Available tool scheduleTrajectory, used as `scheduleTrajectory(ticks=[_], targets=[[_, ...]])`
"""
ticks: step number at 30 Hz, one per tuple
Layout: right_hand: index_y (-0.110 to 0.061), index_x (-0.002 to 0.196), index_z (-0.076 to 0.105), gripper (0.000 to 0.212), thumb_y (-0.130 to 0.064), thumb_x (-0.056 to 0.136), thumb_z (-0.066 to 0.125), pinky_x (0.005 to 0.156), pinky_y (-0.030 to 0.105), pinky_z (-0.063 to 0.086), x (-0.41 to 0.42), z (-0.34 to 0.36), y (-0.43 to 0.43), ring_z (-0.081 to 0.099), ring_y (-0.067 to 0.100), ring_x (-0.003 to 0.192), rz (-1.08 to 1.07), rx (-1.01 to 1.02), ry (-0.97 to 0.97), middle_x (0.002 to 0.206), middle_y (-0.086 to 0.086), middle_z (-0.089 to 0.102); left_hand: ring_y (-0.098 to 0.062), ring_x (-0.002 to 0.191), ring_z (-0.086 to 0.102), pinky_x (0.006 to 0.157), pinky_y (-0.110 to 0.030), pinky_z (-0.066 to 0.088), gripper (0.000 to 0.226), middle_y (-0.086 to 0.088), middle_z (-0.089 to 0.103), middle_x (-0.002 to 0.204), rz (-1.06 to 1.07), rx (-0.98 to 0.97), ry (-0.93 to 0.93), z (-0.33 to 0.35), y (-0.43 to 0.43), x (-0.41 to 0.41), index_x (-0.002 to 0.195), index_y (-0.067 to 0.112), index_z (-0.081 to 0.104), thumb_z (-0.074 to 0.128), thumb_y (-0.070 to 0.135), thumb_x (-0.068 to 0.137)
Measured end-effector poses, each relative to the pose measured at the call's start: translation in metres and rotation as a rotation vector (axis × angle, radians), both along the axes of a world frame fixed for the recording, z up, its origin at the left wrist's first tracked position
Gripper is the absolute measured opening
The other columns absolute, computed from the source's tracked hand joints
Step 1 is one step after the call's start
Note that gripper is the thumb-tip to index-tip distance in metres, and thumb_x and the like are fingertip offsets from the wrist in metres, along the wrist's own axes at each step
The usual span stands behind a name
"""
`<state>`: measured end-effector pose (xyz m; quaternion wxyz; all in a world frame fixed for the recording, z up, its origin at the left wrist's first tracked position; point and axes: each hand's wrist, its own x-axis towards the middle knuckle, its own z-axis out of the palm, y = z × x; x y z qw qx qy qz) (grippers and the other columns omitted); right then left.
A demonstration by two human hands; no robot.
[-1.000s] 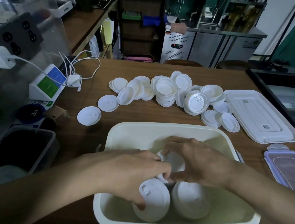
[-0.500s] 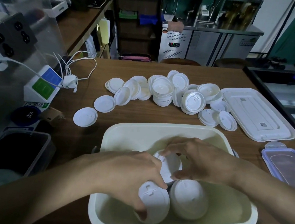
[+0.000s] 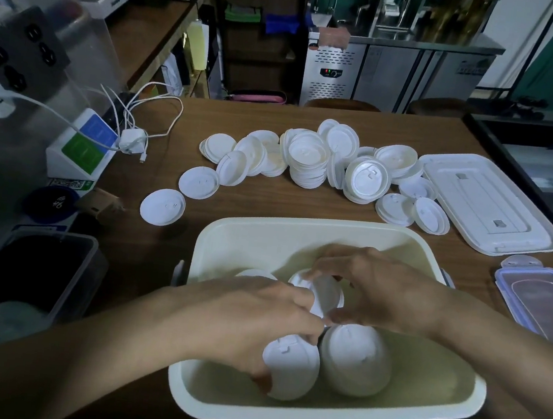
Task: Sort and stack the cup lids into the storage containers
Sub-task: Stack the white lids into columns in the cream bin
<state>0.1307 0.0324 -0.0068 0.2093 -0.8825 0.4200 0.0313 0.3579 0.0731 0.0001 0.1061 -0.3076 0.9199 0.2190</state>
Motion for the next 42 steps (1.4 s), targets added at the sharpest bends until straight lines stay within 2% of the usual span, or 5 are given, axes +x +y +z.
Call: scheduleTrajectory(ticks=[14,19,23,33,42], targets=[[-0.046,0.127,0.057,0.059,-0.049,0.075,0.085,0.092,0.034,0.049,0.002,-0.003,-0.004,0.055,0.005,0.110,-0.003,0.021,0.044,0.118,-0.026,0.053,-0.011,0.113,0.051,0.093,-0.039,0.050,0.067,0.016,0.056,0.122,0.032,-0.005,-0.026,0.000,0.000,-0.001,0.140,0.042,0.059,0.085,0.048,0.079],[-0.057,0.144,0.042,0.077,-0.058,0.077,0.079,0.094,0.027,0.043,0.001,0.011,-0.007,0.051,0.006,0.123,0.057,-0.081,0.174,0.140,-0.024,0.056,-0.001,0.114,0.043,0.093,-0.025,0.045,0.083,0.018,0.055,0.125,0.092,0.053,0.040,0.012,-0.002,0.003,0.151,0.050,0.044,0.086,0.043,0.080],[-0.045,0.135,0.059,0.060,-0.051,0.081,0.082,0.078,0.015,0.047,0.000,0.039,-0.013,0.061,-0.004,0.098,0.075,-0.082,0.038,0.123,-0.024,0.064,0.004,0.109,0.051,0.084,-0.012,0.044,0.065,0.026,0.057,0.112,0.186,0.020,0.190,0.032,-0.013,0.018,0.140,0.047,0.058,0.085,0.050,0.081],[-0.024,0.110,0.075,0.035,-0.035,0.079,0.088,0.067,0.008,0.043,0.040,0.063,-0.058,0.061,-0.005,0.077,0.013,-0.170,-0.355,0.087,-0.021,0.065,-0.009,0.083,0.072,0.070,-0.021,0.058,0.034,0.012,0.074,0.094,0.544,-0.120,0.578,0.042,-0.070,0.086,0.113,0.027,0.079,0.087,0.035,0.082],[-0.027,0.121,0.065,0.046,-0.039,0.081,0.086,0.085,0.029,0.054,0.104,0.030,-0.145,0.063,0.005,0.093,0.083,-0.113,-0.214,0.108,-0.013,0.066,-0.007,0.091,0.068,0.084,-0.041,0.060,0.036,0.008,0.065,0.100,0.966,-0.368,0.483,-0.043,-0.108,0.145,0.116,0.023,0.074,0.086,0.027,0.083]])
